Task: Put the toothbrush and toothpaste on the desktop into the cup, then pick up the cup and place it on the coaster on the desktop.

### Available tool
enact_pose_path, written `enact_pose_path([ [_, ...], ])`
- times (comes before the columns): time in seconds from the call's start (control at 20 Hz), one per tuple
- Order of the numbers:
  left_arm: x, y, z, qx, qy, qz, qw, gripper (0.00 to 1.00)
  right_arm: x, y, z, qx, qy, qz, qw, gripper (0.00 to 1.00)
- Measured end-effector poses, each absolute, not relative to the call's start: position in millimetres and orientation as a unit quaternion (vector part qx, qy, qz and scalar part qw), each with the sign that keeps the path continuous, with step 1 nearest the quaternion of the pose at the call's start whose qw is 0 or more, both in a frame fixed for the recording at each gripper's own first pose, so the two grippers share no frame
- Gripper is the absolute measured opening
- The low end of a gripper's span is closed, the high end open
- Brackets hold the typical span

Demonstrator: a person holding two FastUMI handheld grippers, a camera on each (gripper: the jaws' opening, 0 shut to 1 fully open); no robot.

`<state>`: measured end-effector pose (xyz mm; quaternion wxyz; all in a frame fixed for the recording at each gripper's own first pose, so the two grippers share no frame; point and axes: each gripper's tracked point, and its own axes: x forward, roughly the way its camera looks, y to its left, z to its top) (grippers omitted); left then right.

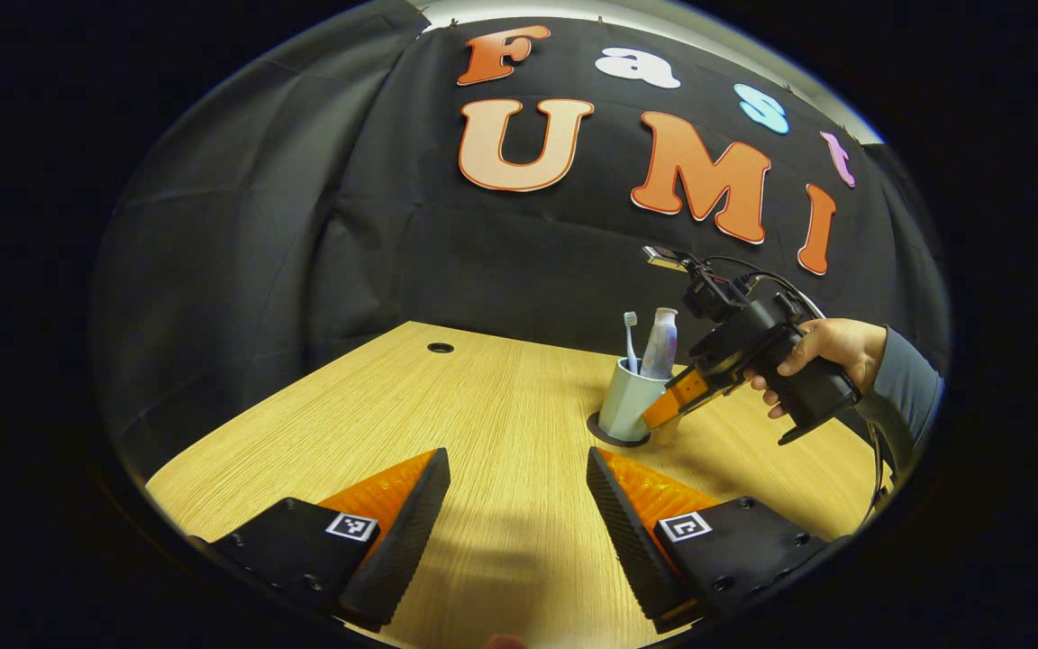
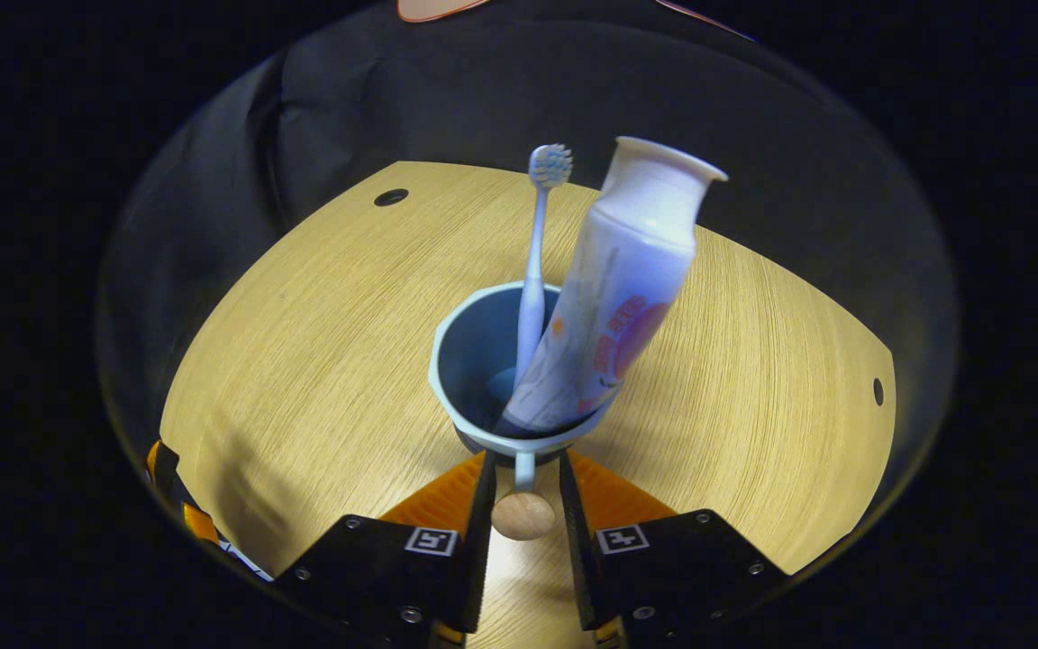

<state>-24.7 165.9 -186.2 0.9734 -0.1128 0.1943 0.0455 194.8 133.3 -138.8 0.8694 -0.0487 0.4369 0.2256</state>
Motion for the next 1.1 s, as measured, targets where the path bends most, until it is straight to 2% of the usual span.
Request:
enact_pose_path([
  [0.05, -24.6, 163.9, -185.1, -0.112, 0.194, 0.045, 0.973, 0.98, 196.9, 132.7, -139.4, -0.041, 0.435, 0.228, 0.870, 0.44],
  [0.3, -23.5, 154.4, -175.6, -0.102, 0.189, 0.043, 0.976, 0.98, 198.4, 125.8, -140.2, -0.046, 0.412, 0.227, 0.881, 0.69],
  [0.6, -18.3, 135.6, -166.6, -0.085, 0.184, 0.041, 0.978, 0.98, 211.9, 129.7, -132.1, -0.008, 0.348, 0.239, 0.907, 0.76],
  [0.9, -3.1, 101.4, -130.3, -0.059, 0.146, 0.023, 0.987, 0.98, 225.9, 110.0, -111.6, -0.003, 0.252, 0.210, 0.945, 0.85],
  [1.1, 10.1, 70.1, -102.3, -0.052, 0.104, 0.002, 0.993, 0.98, 228.4, 87.3, -88.7, 0.005, 0.187, 0.181, 0.966, 0.85],
])
